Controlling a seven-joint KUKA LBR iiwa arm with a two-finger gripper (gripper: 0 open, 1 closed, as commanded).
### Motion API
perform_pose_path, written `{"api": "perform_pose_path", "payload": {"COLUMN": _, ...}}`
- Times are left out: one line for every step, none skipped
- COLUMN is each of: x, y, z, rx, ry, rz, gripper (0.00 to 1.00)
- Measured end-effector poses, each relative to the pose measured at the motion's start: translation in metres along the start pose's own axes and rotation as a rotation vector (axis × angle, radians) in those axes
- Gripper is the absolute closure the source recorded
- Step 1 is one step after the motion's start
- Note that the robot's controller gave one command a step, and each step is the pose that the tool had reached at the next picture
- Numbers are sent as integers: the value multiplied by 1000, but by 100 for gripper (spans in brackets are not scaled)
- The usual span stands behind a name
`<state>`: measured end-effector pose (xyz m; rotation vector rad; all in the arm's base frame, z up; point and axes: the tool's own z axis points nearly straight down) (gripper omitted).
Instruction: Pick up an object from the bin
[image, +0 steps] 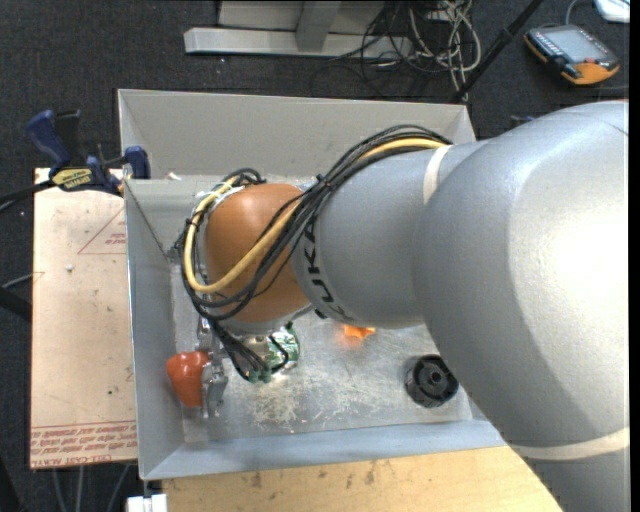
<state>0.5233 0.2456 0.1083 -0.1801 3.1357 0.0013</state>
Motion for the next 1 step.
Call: {"api": "perform_pose_path", "payload": {"x": -31, "y": -20, "z": -107, "rx": -1, "ry": -1, "rz": 47, "gripper": 100}}
